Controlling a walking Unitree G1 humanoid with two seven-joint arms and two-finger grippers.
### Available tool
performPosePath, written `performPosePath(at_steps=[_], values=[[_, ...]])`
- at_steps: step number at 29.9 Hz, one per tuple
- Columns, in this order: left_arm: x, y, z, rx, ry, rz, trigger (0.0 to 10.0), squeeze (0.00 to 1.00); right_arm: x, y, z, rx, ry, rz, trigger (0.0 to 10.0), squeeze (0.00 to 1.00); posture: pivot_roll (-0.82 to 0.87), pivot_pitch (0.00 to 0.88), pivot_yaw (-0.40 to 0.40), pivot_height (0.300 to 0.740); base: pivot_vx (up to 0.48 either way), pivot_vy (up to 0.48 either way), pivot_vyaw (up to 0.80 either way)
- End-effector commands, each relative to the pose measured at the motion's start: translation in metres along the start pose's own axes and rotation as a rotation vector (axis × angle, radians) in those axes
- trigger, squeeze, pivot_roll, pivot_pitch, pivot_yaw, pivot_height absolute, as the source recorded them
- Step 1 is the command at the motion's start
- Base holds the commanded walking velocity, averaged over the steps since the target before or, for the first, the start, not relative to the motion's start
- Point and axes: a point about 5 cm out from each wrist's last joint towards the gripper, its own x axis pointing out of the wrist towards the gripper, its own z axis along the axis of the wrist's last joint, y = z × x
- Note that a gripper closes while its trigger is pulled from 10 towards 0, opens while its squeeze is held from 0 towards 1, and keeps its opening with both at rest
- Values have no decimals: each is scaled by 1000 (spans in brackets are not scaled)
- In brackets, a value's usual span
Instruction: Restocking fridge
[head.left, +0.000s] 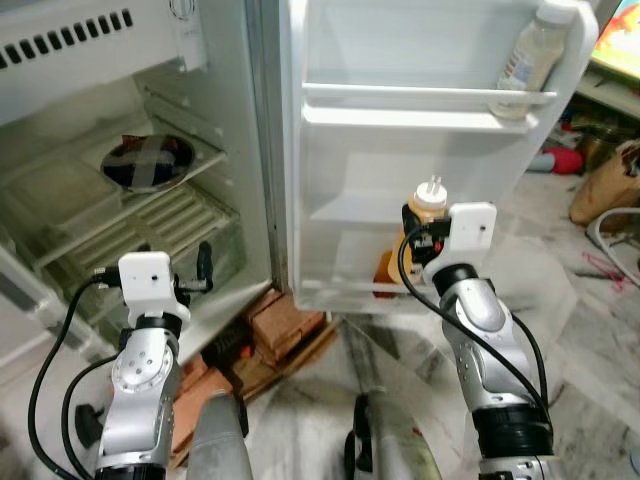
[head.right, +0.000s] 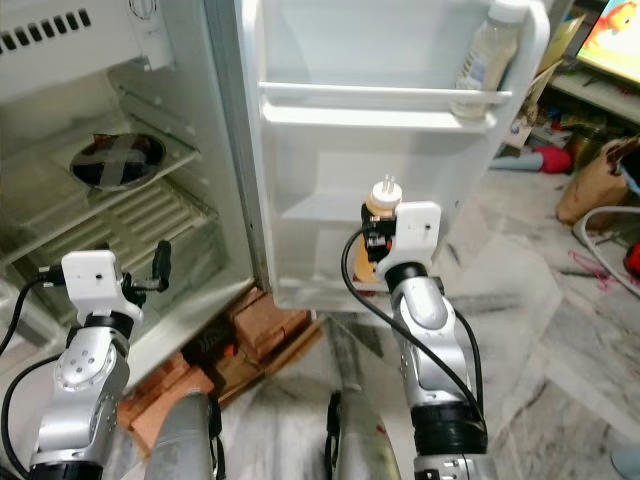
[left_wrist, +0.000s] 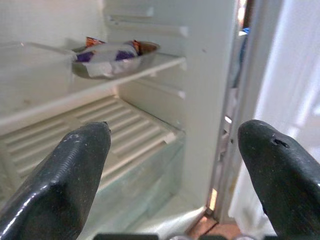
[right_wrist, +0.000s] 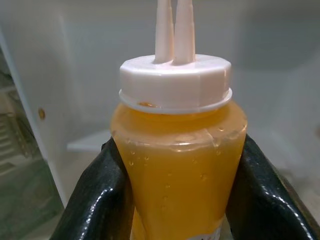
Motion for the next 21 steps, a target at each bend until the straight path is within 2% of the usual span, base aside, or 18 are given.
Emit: performPosePath(at_steps=[1, 19, 21], values=[[0, 0, -1, 4, 4, 2, 10000, 0, 1, -1, 4, -4, -17, -1, 10000, 0, -10, 68, -17, 615, 0, 0, 0], [1, -3, 4, 6, -27, -5, 10000, 0, 3, 1, 3, -6, -19, 7, 10000, 0, -9, 68, -21, 615, 0, 0, 0], [1, -3, 4, 6, -26, -5, 10000, 0, 4, 1, 4, -7, -20, 8, 10000, 0, -9, 68, -22, 615, 259, 0, 0]])
